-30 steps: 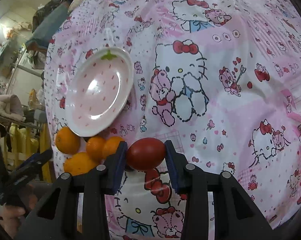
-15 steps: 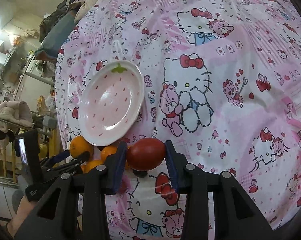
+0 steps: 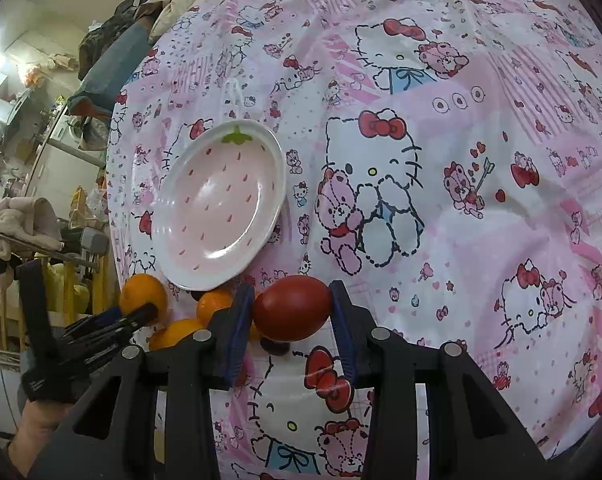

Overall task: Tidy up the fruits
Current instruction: 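Place the orange on the plate with the left tool while the right tool carries the tomato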

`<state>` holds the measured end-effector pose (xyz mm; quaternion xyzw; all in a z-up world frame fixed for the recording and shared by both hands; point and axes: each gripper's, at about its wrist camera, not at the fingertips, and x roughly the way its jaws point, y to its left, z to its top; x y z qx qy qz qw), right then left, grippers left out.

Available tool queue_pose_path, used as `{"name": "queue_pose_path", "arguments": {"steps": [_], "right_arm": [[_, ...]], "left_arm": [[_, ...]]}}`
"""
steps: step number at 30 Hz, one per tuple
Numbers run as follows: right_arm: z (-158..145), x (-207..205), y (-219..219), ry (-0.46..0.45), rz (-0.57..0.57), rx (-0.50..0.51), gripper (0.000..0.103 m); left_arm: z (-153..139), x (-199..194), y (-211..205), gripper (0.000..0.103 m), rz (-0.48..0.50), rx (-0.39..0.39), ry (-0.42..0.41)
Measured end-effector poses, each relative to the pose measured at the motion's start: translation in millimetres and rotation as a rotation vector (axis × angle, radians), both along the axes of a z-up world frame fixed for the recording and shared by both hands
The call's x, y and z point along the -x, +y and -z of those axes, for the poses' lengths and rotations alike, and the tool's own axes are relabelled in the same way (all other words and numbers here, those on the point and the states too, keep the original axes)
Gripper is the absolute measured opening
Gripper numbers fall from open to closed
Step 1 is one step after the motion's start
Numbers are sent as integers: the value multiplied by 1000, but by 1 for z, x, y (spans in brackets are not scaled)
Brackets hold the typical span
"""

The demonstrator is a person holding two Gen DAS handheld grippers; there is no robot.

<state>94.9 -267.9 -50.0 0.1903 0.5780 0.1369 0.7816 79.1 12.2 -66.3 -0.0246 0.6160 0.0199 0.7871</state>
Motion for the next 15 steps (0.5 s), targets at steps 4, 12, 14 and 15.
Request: {"name": "queue_pose_path", "arguments": {"steps": [4,12,14,15], "right_arm": [[-2,-1,2,-16,-7,12,40],[-11,-2,1,-58,-9,6,40],[-10,-5,0,-55,-7,5,40],[-10,-7,0,-56,-6,6,40]], "left_arm": [[-22,3,0,52,11,17,-41],[-59,-18,-21,52,57,39,-119],[-62,-24,-24,52,65,37,-129],[-62,-27,-25,52,68,37,-130]]}}
